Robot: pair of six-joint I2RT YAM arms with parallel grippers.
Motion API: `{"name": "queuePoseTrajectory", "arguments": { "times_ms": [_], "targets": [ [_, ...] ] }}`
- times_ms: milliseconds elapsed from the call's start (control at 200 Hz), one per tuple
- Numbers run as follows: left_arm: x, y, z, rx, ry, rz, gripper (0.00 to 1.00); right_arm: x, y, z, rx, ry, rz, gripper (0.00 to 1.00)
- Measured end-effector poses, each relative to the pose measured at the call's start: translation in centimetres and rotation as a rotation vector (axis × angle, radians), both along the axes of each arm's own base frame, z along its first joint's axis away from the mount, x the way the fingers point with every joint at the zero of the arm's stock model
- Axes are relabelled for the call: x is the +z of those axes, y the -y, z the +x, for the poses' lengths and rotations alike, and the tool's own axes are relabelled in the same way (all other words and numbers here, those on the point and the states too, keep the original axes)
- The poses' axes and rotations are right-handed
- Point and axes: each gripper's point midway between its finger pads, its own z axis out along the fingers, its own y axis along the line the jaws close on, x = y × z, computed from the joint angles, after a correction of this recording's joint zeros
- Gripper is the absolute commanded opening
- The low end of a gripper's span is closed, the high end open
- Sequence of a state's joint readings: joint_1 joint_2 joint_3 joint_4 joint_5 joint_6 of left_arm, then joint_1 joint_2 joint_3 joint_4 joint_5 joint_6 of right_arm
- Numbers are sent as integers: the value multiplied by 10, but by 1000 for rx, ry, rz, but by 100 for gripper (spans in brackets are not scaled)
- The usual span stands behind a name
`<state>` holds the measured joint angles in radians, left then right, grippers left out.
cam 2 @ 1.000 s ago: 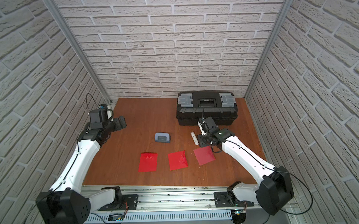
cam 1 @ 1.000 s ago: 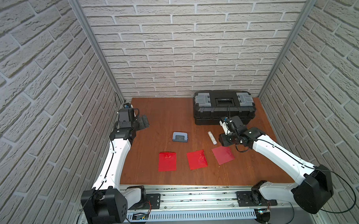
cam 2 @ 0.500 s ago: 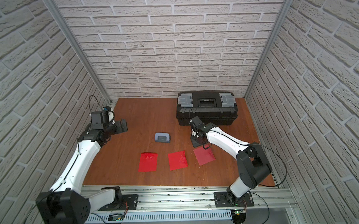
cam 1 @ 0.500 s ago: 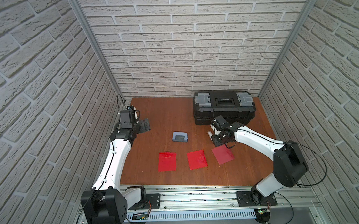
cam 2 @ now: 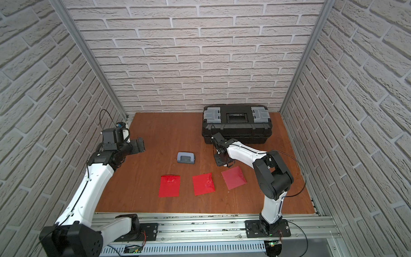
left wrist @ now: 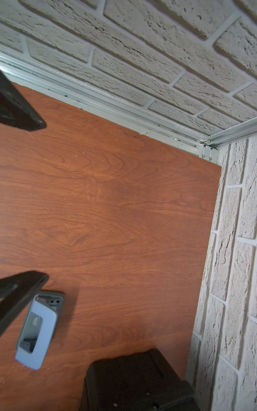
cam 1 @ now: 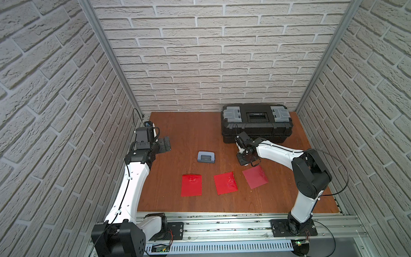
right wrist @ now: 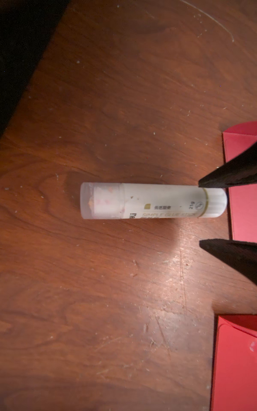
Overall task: Seal the envelope with a glue stick
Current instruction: Pick up the glue stick from the center of the board.
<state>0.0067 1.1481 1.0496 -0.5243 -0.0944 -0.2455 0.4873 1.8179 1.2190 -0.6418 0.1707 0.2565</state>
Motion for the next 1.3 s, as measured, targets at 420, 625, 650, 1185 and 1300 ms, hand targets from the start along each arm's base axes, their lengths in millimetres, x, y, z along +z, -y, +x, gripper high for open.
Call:
{"name": "queuePoseTrajectory", "arguments": {
  "times_ms": [420, 625, 650, 1185, 1300],
  "targets": [
    [-3, 0, -1, 0, -7, 3, 98, -7, 7, 5, -11, 7, -54, 39],
    [-4, 0, -1, 0, -10, 3, 98, -12, 6, 8, -11, 2, -58, 38],
    [-4, 0, -1, 0, -10, 3, 98, -14, 6, 8, -11, -1, -58, 39],
    [-5, 0, -1, 0, -13, 3, 98, -23, 4, 9, -11, -10, -55, 22],
    [-6, 0, -1, -1, -15, 3, 97, -23, 4, 9, -11, -6, -52, 18]
  ]
}}
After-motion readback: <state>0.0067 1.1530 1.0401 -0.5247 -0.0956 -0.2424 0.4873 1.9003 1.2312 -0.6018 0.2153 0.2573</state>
